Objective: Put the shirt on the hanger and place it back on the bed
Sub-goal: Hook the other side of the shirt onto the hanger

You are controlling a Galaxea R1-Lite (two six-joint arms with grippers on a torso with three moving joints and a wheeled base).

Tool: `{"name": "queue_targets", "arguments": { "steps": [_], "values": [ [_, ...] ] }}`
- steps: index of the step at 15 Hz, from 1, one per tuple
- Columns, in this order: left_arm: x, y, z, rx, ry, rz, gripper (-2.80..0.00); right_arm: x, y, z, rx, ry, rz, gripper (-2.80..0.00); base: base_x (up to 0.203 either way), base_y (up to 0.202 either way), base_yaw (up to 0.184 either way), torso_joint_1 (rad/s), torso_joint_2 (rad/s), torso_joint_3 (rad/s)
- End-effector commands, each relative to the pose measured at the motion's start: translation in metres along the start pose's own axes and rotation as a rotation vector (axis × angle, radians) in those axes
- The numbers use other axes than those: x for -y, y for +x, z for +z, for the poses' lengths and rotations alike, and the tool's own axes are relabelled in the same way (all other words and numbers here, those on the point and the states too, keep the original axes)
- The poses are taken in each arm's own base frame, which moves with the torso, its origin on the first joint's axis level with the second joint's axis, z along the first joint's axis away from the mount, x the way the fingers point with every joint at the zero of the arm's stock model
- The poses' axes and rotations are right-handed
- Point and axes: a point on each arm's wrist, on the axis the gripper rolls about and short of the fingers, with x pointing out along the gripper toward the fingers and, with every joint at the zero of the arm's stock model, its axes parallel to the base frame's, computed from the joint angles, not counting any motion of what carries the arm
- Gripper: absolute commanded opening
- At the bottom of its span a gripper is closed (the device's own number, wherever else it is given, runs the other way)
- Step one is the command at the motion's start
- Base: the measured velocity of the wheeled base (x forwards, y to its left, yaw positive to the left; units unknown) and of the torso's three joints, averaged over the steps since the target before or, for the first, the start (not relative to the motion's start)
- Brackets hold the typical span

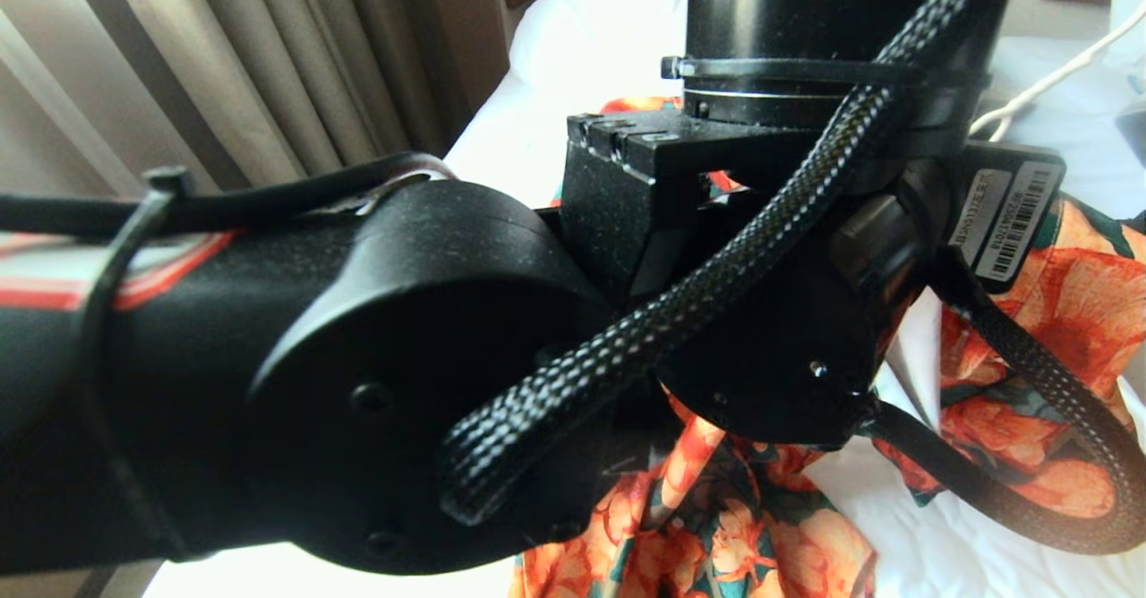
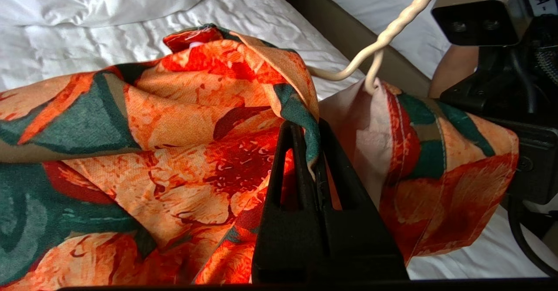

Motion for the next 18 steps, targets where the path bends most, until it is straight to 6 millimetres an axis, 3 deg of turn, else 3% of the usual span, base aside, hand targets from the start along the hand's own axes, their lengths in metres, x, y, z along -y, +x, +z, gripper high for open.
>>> {"name": "queue_targets", "arguments": {
  "steps": [1, 8, 11, 18],
  "values": [
    [0.009, 0.003, -0.005, -0.006, 0.004, -0.021, -2.8, -0.004, 0.001, 0.002, -0.001, -0.017, 0.013, -2.8, 0.0, 0.0, 0.0, 0.0, 0.0, 0.0],
    [0.055, -0.022, -0.008, -0.011, 0.035, -0.2, -2.8, -0.008, 0.001, -0.001, 0.0, -0.041, 0.014, -2.8, 0.0, 0.0, 0.0, 0.0, 0.0, 0.0],
    [0.065, -0.008, -0.025, -0.039, 0.054, -0.222, -2.8, -0.014, 0.001, -0.007, 0.0, -0.049, 0.01, -2.8, 0.0, 0.0, 0.0, 0.0, 0.0, 0.0],
    [0.063, 0.009, -0.03, -0.034, 0.051, -0.201, -2.8, -0.022, 0.001, -0.013, -0.001, -0.078, 0.012, -2.8, 0.0, 0.0, 0.0, 0.0, 0.0, 0.0]
  ]
}}
